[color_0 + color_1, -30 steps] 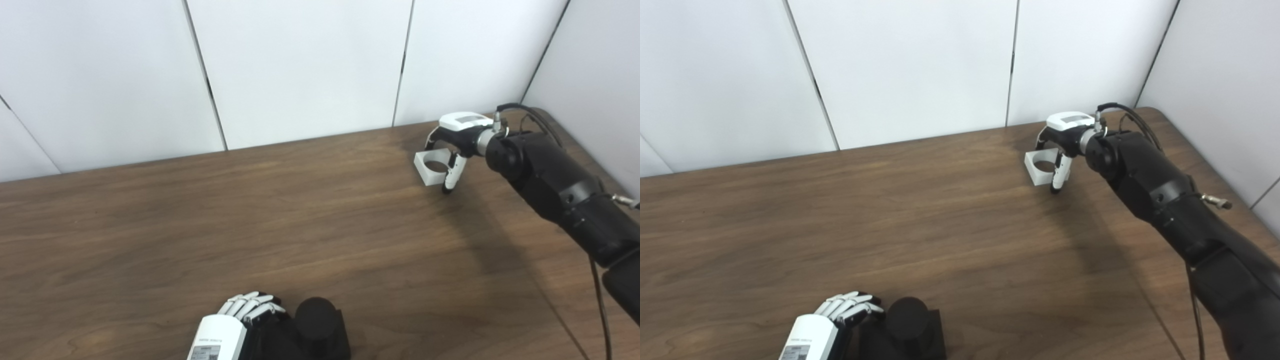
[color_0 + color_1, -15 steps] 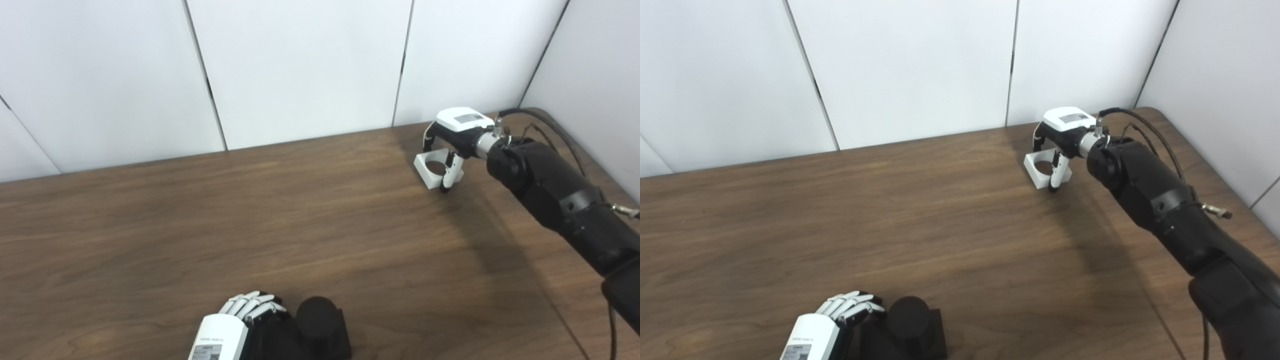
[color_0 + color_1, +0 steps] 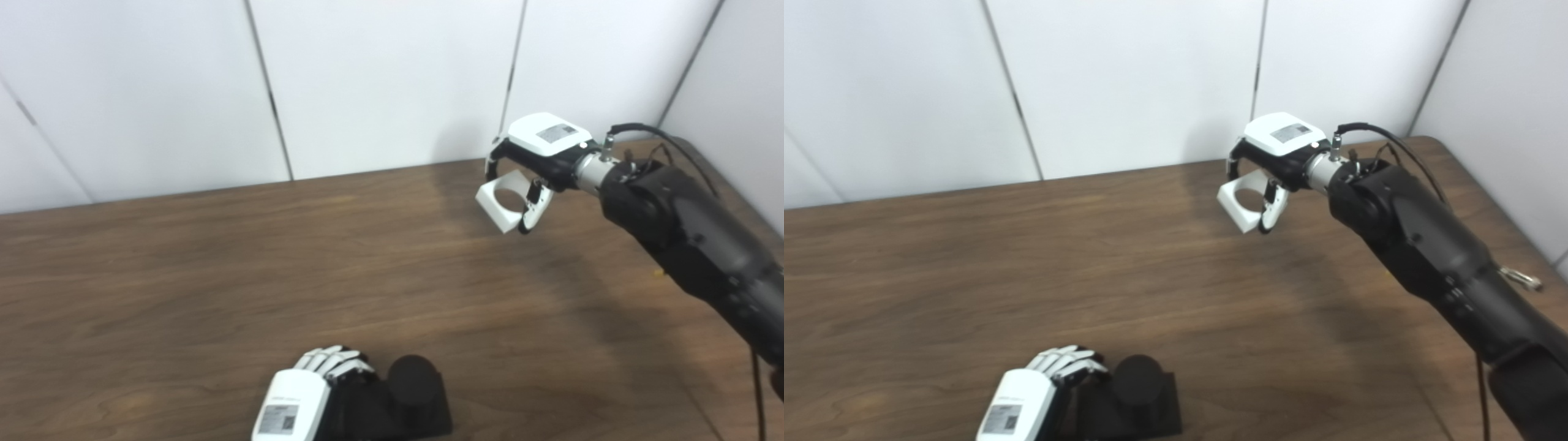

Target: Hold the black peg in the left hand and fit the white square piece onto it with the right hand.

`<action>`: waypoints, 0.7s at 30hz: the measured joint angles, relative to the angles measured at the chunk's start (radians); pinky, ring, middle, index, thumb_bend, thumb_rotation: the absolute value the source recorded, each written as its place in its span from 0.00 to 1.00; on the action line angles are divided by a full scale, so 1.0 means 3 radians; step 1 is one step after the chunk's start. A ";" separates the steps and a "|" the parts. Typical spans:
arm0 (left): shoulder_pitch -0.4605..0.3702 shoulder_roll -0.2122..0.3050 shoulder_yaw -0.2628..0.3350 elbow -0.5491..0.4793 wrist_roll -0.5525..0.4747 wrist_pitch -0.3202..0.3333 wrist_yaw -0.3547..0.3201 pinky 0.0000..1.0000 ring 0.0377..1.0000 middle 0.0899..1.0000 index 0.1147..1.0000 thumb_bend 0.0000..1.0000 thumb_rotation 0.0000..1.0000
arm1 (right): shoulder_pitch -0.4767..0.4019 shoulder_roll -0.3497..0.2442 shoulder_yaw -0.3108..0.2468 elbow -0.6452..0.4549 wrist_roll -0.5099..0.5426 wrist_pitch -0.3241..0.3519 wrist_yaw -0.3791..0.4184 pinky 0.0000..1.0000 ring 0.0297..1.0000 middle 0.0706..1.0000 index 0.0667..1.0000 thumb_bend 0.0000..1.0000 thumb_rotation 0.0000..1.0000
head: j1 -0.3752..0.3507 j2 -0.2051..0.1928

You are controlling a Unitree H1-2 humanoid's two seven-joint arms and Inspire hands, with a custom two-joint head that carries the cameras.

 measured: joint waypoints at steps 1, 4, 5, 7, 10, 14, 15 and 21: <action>-0.0001 -0.0008 -0.0003 0.0000 0.0008 0.0004 -0.0006 0.82 0.81 0.73 0.42 0.52 0.05 | 0.0013 -0.0002 -0.0008 -0.0128 0.0033 0.0001 0.0086 0.79 0.86 0.72 0.45 0.52 0.13 | 0.0000 0.0000; -0.0004 -0.0033 -0.0007 0.0000 0.0025 0.0028 -0.0017 0.82 0.80 0.73 0.42 0.52 0.05 | 0.0041 0.0009 -0.0021 -0.0561 0.0165 0.0017 0.0373 0.79 0.86 0.71 0.45 0.52 0.13 | 0.0041 0.0020; -0.0009 -0.0037 -0.0012 0.0000 0.0030 0.0037 -0.0026 0.82 0.81 0.73 0.42 0.52 0.05 | 0.0039 0.0023 -0.0022 -0.0691 0.0190 0.0043 0.0488 0.79 0.86 0.71 0.45 0.52 0.13 | 0.0056 0.0031; -0.0027 -0.0048 -0.0023 0.0000 0.0045 0.0052 -0.0056 0.81 0.81 0.73 0.42 0.52 0.05 | 0.0031 0.0069 -0.0023 -0.0926 0.0232 0.0117 0.0683 0.79 0.85 0.70 0.45 0.52 0.13 | 0.0092 0.0056; -0.0054 -0.0054 -0.0044 0.0000 0.0080 0.0074 -0.0078 0.82 0.81 0.73 0.42 0.51 0.06 | 0.0022 0.0134 -0.0030 -0.1186 0.0313 0.0202 0.0891 0.77 0.84 0.70 0.44 0.52 0.13 | 0.0118 0.0092; -0.0085 -0.0054 -0.0062 0.0000 0.0098 0.0099 -0.0096 0.81 0.81 0.73 0.42 0.51 0.05 | 0.0019 0.0247 -0.0054 -0.1513 0.0399 0.0405 0.1137 0.77 0.84 0.70 0.44 0.52 0.13 | 0.0123 0.0107; -0.0086 -0.0055 -0.0063 0.0000 0.0099 0.0103 -0.0095 0.81 0.80 0.73 0.42 0.51 0.05 | 0.0016 0.0281 -0.0060 -0.1590 0.0415 0.0450 0.1184 0.77 0.84 0.70 0.44 0.52 0.13 | 0.0128 0.0112; -0.0096 -0.0054 -0.0075 0.0002 0.0103 0.0114 -0.0098 0.81 0.81 0.73 0.42 0.51 0.06 | -0.0004 0.0388 -0.0058 -0.1852 0.0507 0.0573 0.1396 0.76 0.84 0.70 0.44 0.52 0.13 | 0.0133 0.0128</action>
